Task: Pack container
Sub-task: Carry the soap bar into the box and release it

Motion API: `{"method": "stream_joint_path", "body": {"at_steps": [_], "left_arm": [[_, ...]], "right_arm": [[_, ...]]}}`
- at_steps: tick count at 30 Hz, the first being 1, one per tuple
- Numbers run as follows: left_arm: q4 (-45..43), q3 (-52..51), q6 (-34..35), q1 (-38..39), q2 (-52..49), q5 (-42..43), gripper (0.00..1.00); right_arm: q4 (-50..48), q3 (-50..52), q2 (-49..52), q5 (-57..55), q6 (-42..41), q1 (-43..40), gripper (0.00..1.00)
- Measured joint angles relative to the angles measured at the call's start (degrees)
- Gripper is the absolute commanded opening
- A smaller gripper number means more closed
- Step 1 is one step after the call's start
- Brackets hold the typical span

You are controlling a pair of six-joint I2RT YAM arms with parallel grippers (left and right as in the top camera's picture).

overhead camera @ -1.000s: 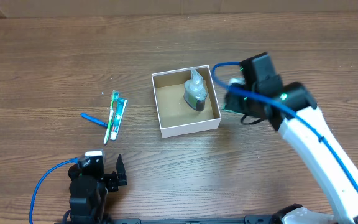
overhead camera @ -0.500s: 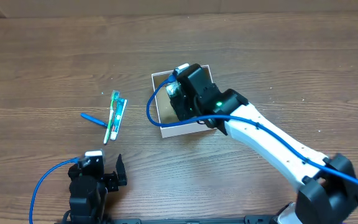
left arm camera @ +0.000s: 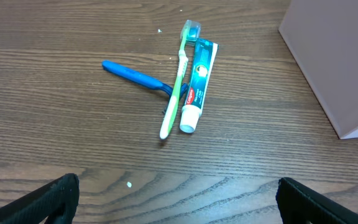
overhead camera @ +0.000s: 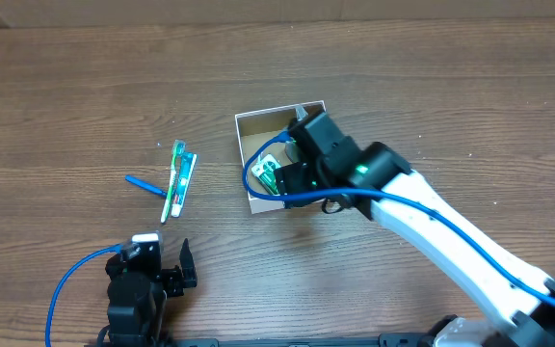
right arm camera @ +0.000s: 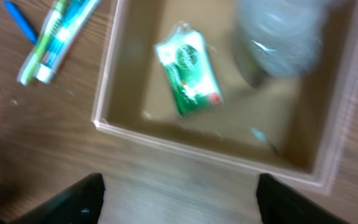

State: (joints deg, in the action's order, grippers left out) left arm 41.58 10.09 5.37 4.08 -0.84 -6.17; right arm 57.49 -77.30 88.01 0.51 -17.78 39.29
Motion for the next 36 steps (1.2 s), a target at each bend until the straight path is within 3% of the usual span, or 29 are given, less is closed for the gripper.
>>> {"method": "stream_joint_path", "body": {"at_steps": [3, 7, 9, 12, 16, 28, 33, 36], "left_arm": [[0.02, 0.0, 0.0, 0.0, 0.0, 0.0, 1.0], [0.02, 0.0, 0.0, 0.0, 0.0, 0.0, 1.0], [0.02, 0.0, 0.0, 0.0, -0.02, 0.02, 1.0], [0.0, 0.0, 0.0, 0.0, -0.02, 0.0, 1.0], [0.0, 0.0, 0.0, 0.0, -0.02, 0.0, 1.0], [0.0, 0.0, 0.0, 0.0, -0.02, 0.0, 1.0], [-0.02, 0.0, -0.5, 0.0, -0.02, -0.04, 1.0], [-1.92, 0.0, -5.64, 0.0, -0.02, -1.38, 1.0]], "right_arm": [[4.55, -0.15, -2.54, -4.98, -3.32, -1.7, 0.82], [-1.03, 1.79, -1.16, -8.44, -6.47, -8.2, 0.71], [-5.33, 3.21, 1.01, -8.87, -7.04, -12.35, 0.62], [-9.97, 3.87, 5.18, -7.5, -7.72, -17.42, 0.4], [-13.31, 4.04, 11.41, 0.68, -8.13, -22.34, 0.29], [-9.31, 4.52, 12.79, 14.14, -8.11, -16.87, 0.3], [-8.79, 4.52, 12.63, 13.73, -8.22, -19.3, 0.53], [-8.24, 4.57, 11.37, 13.55, -7.93, -23.76, 0.72]]}}
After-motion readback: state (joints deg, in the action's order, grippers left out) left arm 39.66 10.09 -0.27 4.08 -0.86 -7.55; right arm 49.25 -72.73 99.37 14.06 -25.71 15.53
